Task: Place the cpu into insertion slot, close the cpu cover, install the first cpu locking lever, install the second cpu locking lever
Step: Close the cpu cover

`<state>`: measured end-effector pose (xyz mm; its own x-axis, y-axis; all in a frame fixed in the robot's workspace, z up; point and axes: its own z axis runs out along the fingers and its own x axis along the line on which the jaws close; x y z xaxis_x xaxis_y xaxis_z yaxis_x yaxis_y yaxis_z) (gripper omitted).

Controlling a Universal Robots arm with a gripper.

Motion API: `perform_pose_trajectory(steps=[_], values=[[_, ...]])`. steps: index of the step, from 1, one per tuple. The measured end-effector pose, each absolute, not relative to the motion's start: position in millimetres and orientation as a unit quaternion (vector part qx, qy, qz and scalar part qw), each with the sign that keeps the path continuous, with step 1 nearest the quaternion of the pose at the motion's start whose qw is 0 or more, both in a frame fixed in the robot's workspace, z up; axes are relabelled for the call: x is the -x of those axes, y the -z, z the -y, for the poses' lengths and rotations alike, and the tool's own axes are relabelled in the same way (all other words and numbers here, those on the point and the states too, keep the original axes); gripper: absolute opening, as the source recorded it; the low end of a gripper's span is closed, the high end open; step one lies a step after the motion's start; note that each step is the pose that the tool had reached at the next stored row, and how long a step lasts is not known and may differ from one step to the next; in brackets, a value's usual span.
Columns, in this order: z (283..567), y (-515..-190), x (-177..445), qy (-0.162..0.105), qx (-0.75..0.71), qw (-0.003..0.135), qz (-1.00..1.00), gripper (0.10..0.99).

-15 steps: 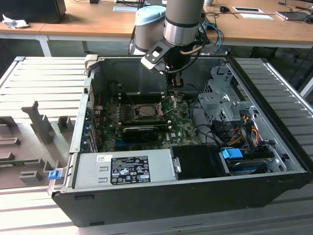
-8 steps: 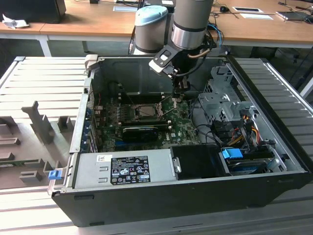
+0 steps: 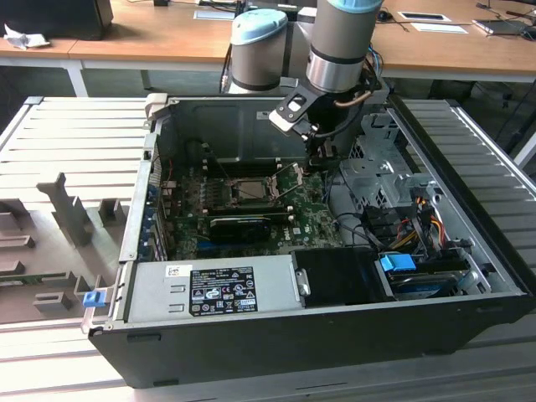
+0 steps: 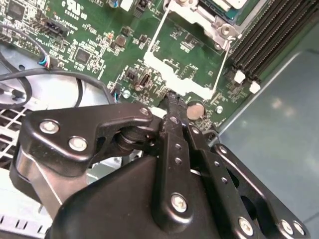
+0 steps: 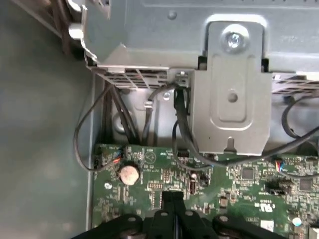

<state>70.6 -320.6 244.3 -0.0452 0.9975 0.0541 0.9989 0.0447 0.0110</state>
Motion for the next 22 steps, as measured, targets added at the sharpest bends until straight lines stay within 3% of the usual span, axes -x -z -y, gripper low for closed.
perform_pose_trajectory(steps=[22], values=[[322, -243, -30, 0.023, 0.691, 0.016, 0.723, 0.106]])
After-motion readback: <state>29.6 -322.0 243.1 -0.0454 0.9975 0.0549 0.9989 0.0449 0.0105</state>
